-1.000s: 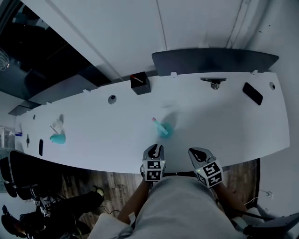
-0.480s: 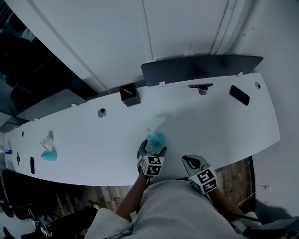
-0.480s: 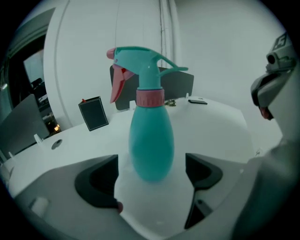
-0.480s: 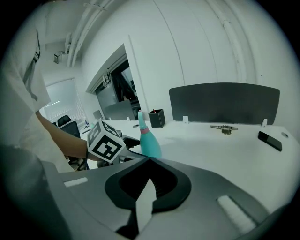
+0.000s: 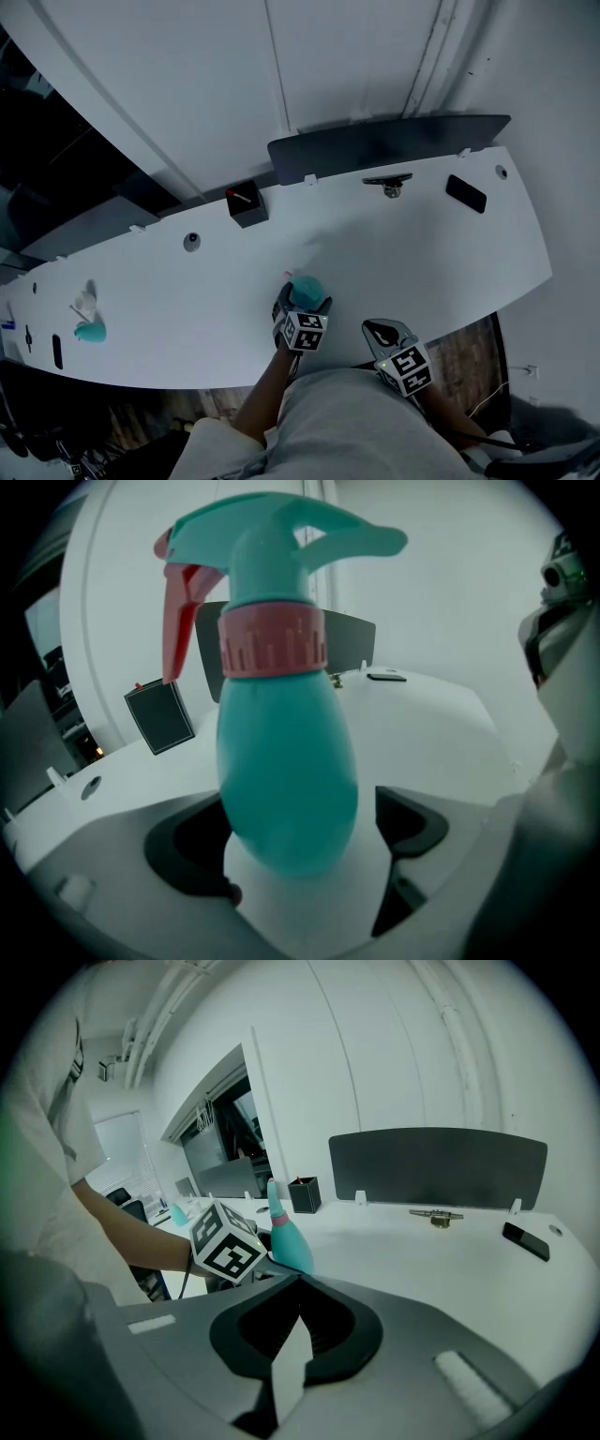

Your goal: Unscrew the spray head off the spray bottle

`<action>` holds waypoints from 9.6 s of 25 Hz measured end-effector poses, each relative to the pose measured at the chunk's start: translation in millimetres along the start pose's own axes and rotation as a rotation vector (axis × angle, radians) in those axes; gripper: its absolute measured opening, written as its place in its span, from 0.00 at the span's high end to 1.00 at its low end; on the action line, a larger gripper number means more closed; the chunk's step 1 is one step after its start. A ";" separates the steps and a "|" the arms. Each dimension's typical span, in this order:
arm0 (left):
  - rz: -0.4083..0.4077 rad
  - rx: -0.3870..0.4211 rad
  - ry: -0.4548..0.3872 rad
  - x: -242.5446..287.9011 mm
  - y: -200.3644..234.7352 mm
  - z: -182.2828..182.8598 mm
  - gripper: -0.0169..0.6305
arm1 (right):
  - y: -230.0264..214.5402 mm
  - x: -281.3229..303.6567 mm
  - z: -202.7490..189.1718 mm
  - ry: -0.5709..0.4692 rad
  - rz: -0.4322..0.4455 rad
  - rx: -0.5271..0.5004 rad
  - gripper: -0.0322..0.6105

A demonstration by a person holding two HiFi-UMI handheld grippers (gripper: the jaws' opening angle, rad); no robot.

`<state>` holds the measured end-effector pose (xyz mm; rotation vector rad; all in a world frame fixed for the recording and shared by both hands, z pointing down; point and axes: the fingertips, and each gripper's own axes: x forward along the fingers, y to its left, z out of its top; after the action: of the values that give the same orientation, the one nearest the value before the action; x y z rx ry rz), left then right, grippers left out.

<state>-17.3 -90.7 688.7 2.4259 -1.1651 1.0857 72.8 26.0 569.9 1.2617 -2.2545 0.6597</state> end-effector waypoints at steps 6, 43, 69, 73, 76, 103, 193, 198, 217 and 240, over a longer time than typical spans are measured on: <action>-0.003 -0.015 0.001 6.5 3.1 2.1 0.25 | -2.2 1.4 1.2 -0.001 -0.006 0.005 0.95; 0.284 0.444 0.173 -75.6 38.4 -5.0 0.36 | 37.0 42.8 34.1 0.004 0.246 -0.101 0.95; 0.384 0.658 0.278 -82.1 43.2 -6.1 0.36 | 62.4 50.3 87.1 0.062 0.430 0.094 0.83; 0.389 0.697 0.247 -86.9 43.0 -0.4 0.36 | 54.7 49.2 87.8 0.060 0.475 0.073 0.83; 0.400 0.758 0.205 -93.6 43.2 7.9 0.36 | 47.6 48.4 87.2 0.059 0.531 0.064 0.83; 0.369 0.664 0.140 -92.8 36.0 0.4 0.36 | 73.7 20.7 90.6 -0.093 0.457 -0.686 0.60; 0.566 0.593 -0.039 -114.7 51.4 45.1 0.36 | 56.0 23.4 96.4 0.060 0.191 -1.020 0.84; 0.567 0.586 -0.040 -113.0 53.0 43.1 0.36 | 56.8 24.4 94.5 0.048 0.194 -1.026 0.84; 0.580 0.457 -0.035 -117.6 78.6 31.6 0.36 | 57.7 14.4 106.2 -0.039 0.249 -1.011 0.84; 0.462 0.009 -0.058 -120.0 89.9 5.8 0.36 | -8.4 24.3 105.1 -0.163 0.054 -0.615 0.84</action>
<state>-130.5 -83.6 590.5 2.2626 -1.8021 1.1410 51.3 -57.8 504.9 0.9684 -2.3579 -0.1353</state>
